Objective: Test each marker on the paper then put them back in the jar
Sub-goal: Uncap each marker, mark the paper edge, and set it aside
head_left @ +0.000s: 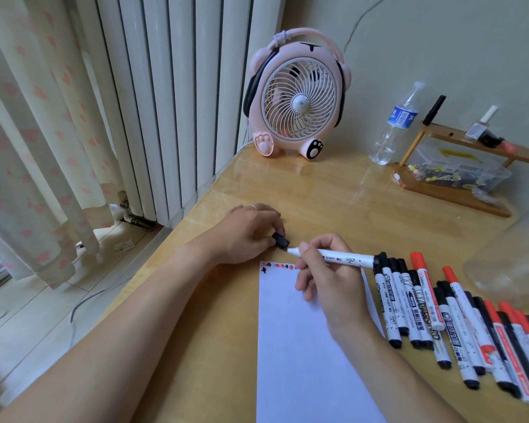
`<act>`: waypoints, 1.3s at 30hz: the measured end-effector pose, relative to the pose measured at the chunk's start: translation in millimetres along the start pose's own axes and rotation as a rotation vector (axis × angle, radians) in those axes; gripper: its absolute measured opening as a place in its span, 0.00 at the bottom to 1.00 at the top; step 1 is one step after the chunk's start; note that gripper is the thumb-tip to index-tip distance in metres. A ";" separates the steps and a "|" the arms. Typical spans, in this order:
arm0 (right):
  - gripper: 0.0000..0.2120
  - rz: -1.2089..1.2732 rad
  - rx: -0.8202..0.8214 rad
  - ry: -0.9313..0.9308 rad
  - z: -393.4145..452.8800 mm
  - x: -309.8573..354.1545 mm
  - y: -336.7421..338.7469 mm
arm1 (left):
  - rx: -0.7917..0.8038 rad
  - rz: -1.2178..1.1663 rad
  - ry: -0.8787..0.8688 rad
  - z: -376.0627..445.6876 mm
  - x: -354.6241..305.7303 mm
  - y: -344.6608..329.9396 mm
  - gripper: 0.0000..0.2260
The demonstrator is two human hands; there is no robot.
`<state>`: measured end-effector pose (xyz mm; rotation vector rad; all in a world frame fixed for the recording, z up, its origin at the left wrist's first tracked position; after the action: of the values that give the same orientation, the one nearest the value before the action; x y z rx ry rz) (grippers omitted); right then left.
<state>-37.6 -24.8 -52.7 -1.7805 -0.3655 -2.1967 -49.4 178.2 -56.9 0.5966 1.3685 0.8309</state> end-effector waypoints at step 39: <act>0.14 0.013 -0.187 0.077 -0.2 17.0 19.5 | -0.271 -0.035 -0.297 -17.7 -49.6 -20.0 0.04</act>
<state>-33.7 -44.0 -35.8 -1.7772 -0.1348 -2.3493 -63.6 125.0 -45.3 0.4620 0.9750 0.8452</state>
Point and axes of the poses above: each hand's wrist, its own z-axis towards the middle knuckle, its own y-axis out of the back of the hand, x = y × z, the point moved 2 cm from there along z, towards the middle knuckle, and after that the axes turned 8 degrees about y, right-handed, at the moved point
